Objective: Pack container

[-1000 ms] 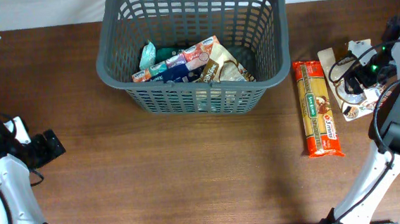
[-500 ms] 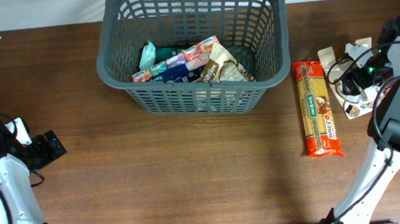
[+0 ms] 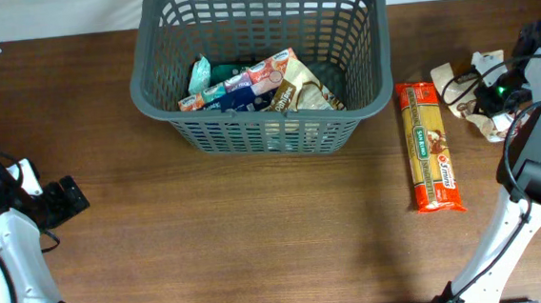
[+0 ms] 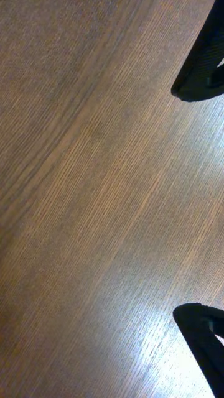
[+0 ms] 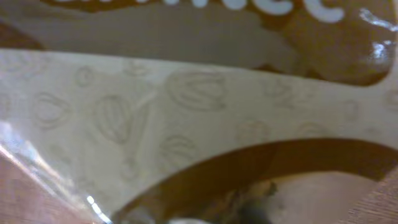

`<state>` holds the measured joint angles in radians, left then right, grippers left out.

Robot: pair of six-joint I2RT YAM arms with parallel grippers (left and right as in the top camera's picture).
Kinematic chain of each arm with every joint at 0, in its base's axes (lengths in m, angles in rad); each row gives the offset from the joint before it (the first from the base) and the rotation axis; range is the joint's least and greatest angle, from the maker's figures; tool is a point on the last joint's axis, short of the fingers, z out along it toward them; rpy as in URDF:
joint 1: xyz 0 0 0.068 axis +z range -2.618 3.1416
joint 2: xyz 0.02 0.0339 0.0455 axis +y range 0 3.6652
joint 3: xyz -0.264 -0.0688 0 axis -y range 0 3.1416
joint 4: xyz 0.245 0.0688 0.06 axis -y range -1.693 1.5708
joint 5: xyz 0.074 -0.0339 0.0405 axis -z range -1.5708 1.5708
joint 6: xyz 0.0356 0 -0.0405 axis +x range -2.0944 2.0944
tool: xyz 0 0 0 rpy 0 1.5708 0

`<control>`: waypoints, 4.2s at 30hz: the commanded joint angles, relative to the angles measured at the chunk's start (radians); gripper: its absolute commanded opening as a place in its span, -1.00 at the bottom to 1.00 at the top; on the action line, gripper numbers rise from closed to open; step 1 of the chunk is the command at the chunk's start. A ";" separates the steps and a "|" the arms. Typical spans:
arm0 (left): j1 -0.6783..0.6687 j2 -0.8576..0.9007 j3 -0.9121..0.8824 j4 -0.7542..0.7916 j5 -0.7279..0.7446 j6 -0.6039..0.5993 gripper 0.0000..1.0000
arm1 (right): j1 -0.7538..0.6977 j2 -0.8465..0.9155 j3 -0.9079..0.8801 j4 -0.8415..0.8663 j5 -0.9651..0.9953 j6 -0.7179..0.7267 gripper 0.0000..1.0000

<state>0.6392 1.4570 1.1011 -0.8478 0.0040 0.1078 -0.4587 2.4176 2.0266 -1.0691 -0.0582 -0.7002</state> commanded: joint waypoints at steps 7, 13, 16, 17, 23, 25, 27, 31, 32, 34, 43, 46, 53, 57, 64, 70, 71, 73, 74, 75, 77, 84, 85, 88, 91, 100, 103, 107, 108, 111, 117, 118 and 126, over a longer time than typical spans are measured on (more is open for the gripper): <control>0.005 0.007 -0.009 0.003 0.004 -0.013 0.99 | 0.007 -0.073 0.408 -0.024 -0.293 0.410 -0.92; 0.005 0.007 -0.009 0.003 0.004 -0.013 0.99 | 0.077 -0.117 0.813 -0.026 -0.568 0.460 -0.92; 0.005 0.007 -0.009 0.003 0.004 -0.013 0.98 | 0.167 -0.118 0.999 -0.027 -0.623 0.456 -0.92; 0.005 0.007 -0.009 0.003 0.004 -0.013 0.99 | 0.198 -0.118 1.037 -0.027 -0.637 0.445 -0.92; 0.005 0.007 -0.009 0.000 0.003 -0.013 0.99 | 0.454 -0.118 1.105 -0.033 -0.769 0.307 -0.93; 0.005 0.007 -0.009 0.000 0.003 -0.013 0.99 | 0.539 -0.117 1.071 -0.059 -0.769 0.244 -0.93; 0.005 0.007 -0.009 0.000 0.003 -0.013 0.99 | 0.612 -0.116 1.025 -0.095 -0.746 0.175 -0.93; 0.005 0.007 -0.009 0.000 0.003 -0.013 0.99 | 0.718 -0.116 0.903 -0.177 -0.605 0.078 -0.93; 0.005 0.007 -0.009 0.000 0.003 -0.013 0.98 | 0.735 -0.116 0.863 -0.194 -0.568 0.060 -0.93; 0.005 0.007 -0.009 0.000 0.000 -0.013 0.99 | 0.754 -0.116 0.771 -0.216 -0.516 0.045 -0.93; 0.005 0.007 -0.009 0.003 0.000 -0.013 0.99 | 0.759 -0.116 0.578 -0.274 -0.504 0.045 0.98; 0.005 0.007 -0.009 0.008 0.001 -0.013 0.99 | 0.759 -0.117 0.602 -0.265 -0.480 0.046 0.98; 0.005 0.007 -0.009 0.012 0.001 -0.013 0.98 | 0.759 -0.119 0.822 -0.266 -0.294 0.134 0.98; 0.005 0.007 -0.009 0.015 0.001 -0.013 0.99 | 0.742 -0.130 1.014 -0.271 -0.014 0.328 0.98; 0.005 0.007 -0.009 0.022 0.005 -0.013 0.98 | 0.469 -0.164 1.097 -0.495 0.098 0.738 0.98; 0.005 0.007 -0.009 0.021 0.005 -0.013 0.99 | 0.281 -0.154 0.967 -0.630 0.026 0.818 0.98; 0.005 0.007 -0.009 0.021 0.005 -0.013 0.99 | 0.264 -0.154 0.927 -0.630 0.016 0.817 0.98; 0.005 0.007 -0.009 0.021 0.005 -0.013 0.99 | 0.244 -0.154 0.834 -0.630 0.012 0.810 0.98; 0.005 0.007 -0.009 0.021 0.009 -0.013 0.99 | 0.241 -0.154 0.782 -0.629 0.010 0.792 0.98; 0.005 0.007 -0.009 0.022 0.012 -0.013 0.98 | 0.241 -0.154 0.726 -0.629 0.010 0.771 0.98; 0.005 0.007 -0.009 0.022 0.012 -0.013 0.99 | 0.250 -0.154 0.604 -0.630 0.005 0.730 0.98; 0.005 0.007 -0.009 0.022 0.012 -0.013 0.99 | 0.317 -0.168 0.296 -0.630 0.002 0.670 0.98; 0.005 0.007 -0.009 0.022 0.012 -0.013 0.99 | 0.324 -0.173 0.261 -0.630 0.002 0.670 0.98; 0.005 0.007 -0.009 0.021 0.012 -0.013 0.99 | 0.330 -0.183 0.159 -0.630 0.002 0.629 0.98; 0.005 0.007 -0.009 0.021 0.012 -0.013 0.99 | 0.326 -0.186 0.060 -0.630 0.003 0.592 0.98; 0.005 0.007 -0.009 0.026 0.012 -0.013 0.99 | 0.296 -0.186 -0.142 -0.536 0.043 0.546 0.98; 0.005 0.007 -0.009 0.025 0.012 -0.013 0.99 | 0.287 -0.186 -0.183 -0.493 0.045 0.539 0.98; 0.005 0.007 -0.009 0.026 0.013 -0.013 0.99 | 0.285 -0.186 -0.224 -0.372 0.044 0.551 0.98; 0.005 0.007 -0.009 0.026 0.013 -0.013 0.99 | 0.285 -0.186 -0.233 -0.334 0.044 0.559 0.98; 0.005 0.007 -0.009 0.026 0.019 -0.013 0.99 | 0.288 -0.186 -0.244 -0.228 0.044 0.559 0.98; 0.005 0.007 -0.009 0.025 0.019 -0.013 0.99 | 0.296 -0.186 -0.252 -0.076 0.044 0.558 0.97; 0.005 0.007 -0.009 0.025 0.019 -0.013 0.99 | 0.296 -0.186 -0.259 -0.061 0.044 0.559 0.98; 0.005 0.007 -0.009 0.025 0.019 -0.013 0.99 | 0.295 -0.186 -0.351 -0.017 0.043 0.559 0.98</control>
<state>0.6392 1.4570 1.1011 -0.8253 0.0116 0.1078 -0.1677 2.2555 1.7229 -1.0916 -0.0128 -0.1459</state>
